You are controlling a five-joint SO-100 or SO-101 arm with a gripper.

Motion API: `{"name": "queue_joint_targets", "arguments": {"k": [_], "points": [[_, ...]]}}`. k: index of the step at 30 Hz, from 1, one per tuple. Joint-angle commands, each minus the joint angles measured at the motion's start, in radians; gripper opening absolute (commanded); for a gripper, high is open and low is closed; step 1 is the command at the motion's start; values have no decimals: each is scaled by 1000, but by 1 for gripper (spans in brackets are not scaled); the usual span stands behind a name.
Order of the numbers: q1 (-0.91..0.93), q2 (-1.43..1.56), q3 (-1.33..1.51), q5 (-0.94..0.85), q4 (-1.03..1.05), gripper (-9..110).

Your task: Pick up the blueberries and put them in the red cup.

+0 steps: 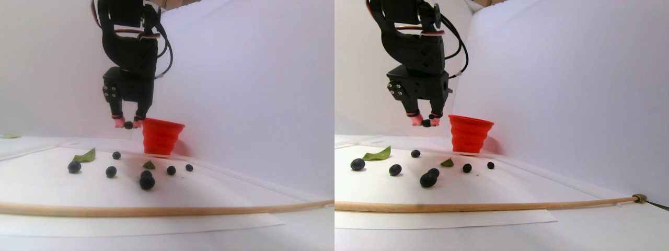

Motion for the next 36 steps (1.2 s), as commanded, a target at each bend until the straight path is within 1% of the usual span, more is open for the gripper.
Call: {"name": "queue_joint_targets", "arguments": {"k": [1,15,36], "points": [[40,173,-11,-11,-12,12],[87,224,-25,-48,-11,12],[169,167,-158,-104,-12,12]]}}
